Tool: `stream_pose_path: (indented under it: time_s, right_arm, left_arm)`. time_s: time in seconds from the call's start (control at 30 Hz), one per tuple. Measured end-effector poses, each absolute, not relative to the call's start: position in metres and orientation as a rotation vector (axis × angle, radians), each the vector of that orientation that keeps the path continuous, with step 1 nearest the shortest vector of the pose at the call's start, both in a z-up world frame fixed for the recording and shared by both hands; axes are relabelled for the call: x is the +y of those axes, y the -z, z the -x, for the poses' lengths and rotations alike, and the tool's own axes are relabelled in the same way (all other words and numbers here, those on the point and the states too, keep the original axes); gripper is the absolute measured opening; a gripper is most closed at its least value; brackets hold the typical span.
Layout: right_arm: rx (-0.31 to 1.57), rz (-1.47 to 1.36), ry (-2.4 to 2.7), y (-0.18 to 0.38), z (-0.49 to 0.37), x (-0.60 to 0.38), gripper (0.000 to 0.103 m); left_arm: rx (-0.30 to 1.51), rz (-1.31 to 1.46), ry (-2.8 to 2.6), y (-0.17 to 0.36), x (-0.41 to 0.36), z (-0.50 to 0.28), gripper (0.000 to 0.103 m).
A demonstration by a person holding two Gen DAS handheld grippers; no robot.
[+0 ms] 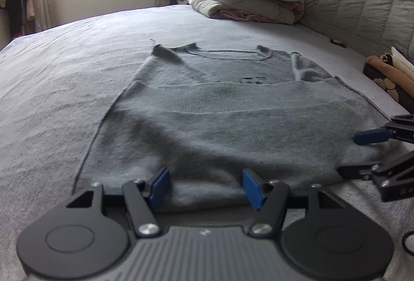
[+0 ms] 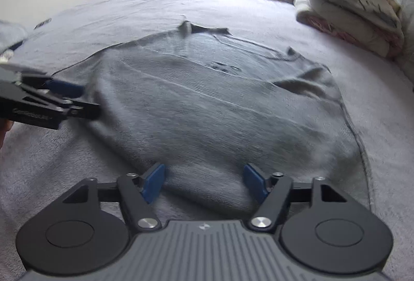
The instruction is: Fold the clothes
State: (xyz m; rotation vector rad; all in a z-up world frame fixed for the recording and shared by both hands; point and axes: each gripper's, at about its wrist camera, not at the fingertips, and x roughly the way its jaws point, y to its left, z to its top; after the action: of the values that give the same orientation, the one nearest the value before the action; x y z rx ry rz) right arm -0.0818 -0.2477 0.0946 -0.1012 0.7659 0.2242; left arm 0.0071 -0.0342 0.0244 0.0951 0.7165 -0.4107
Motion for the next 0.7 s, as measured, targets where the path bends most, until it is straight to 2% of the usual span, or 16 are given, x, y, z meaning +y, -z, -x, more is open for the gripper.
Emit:
stream_pose_path:
  time_s: [0.4,0.7]
  right_arm:
    - [0.811,-0.085,-0.118,-0.094,0.103,-0.337,0.074]
    - [0.867,-0.059,0.020,-0.095,0.113,-0.374,0.076]
  left_arm:
    - [0.729,-0.030,0.329,-0.026,0.024,-0.017,0.064]
    - [0.760,0.021,0.252,-0.034,0.061,-0.024,0.066]
